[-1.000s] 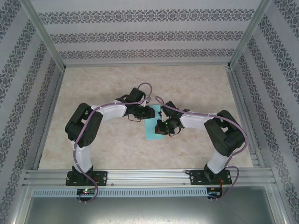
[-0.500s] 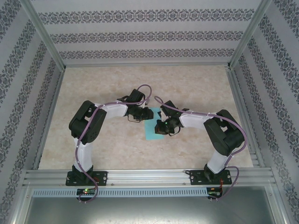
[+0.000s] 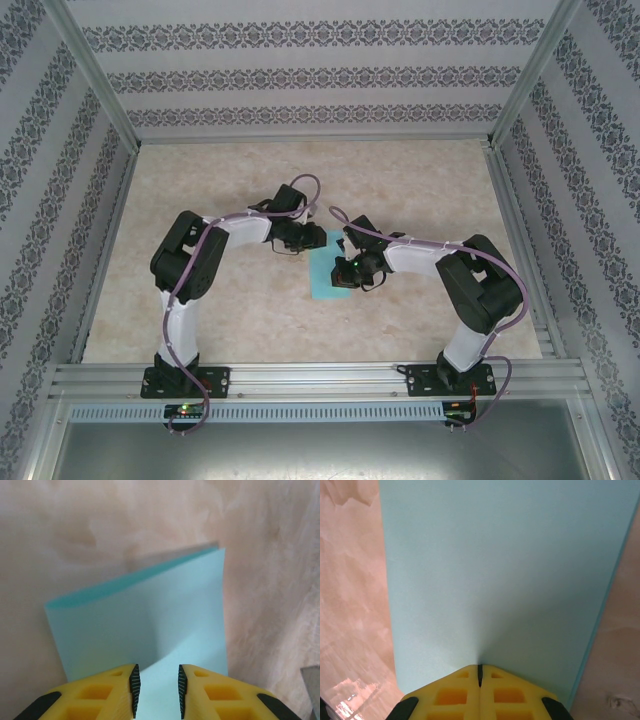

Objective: Fold a paper plane with a square sheet of paper (fold left side to right side)
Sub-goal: First fold the square sheet of paper in half at the center of the table.

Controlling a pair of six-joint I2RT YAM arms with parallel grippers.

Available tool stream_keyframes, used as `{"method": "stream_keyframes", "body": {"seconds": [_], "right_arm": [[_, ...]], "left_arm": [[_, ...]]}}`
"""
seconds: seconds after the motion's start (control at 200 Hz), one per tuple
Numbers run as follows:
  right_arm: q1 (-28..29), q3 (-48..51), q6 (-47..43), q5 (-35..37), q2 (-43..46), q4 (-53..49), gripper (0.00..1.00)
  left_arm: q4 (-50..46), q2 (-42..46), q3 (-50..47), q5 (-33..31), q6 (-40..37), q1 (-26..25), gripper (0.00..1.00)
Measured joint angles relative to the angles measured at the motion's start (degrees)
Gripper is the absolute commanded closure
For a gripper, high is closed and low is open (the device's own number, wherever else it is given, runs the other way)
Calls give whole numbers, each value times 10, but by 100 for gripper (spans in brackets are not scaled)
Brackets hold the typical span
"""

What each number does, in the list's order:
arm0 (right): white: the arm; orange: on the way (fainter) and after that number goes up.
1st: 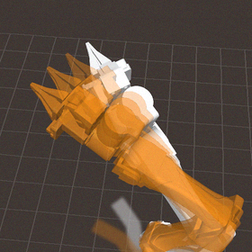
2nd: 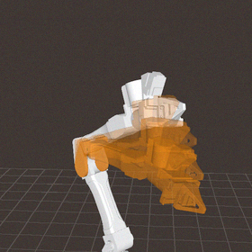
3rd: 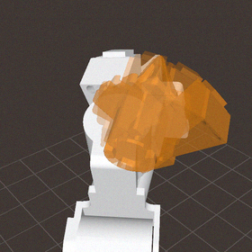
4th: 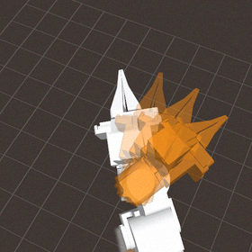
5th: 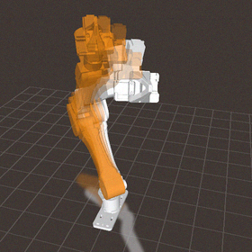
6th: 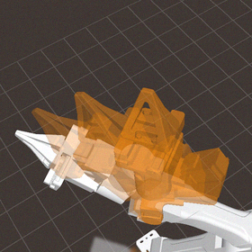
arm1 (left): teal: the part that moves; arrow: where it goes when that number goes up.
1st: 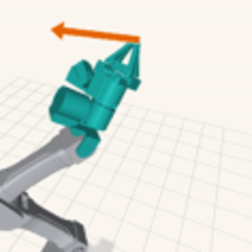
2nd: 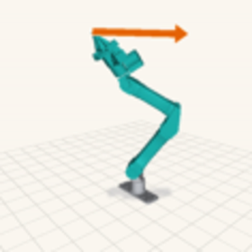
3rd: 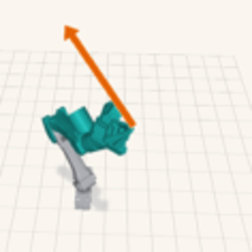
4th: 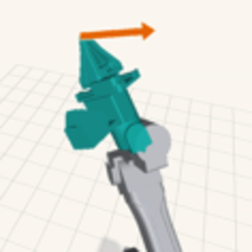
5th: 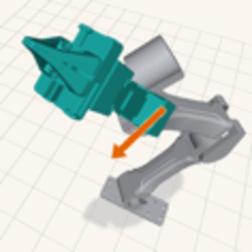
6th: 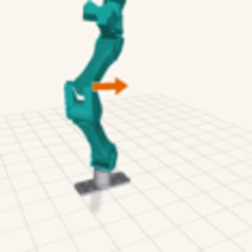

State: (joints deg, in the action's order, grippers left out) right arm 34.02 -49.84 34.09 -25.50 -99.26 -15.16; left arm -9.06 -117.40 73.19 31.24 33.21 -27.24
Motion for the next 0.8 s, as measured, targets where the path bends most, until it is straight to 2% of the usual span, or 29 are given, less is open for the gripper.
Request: {"method": "stream_keyframes", "body": {"seconds": [0.3, 0.56, 0.689, 0.799], "right_arm": [[0, 12, 0, -3, 5, 17, 100], [1, 19, 19, -9, 8, 35, 100], [19, 18, 38, -13, 2, 56, 100], [45, 19, 53, -16, 1, 68, 97]], "left_arm": [[-7, -45, 71, -36, -10, 51, 68], [-28, -51, 89, -30, -15, 53, 67], [-33, -39, 89, -35, -21, 65, 65], [-40, 7, 80, -47, -33, 83, 65]]}}
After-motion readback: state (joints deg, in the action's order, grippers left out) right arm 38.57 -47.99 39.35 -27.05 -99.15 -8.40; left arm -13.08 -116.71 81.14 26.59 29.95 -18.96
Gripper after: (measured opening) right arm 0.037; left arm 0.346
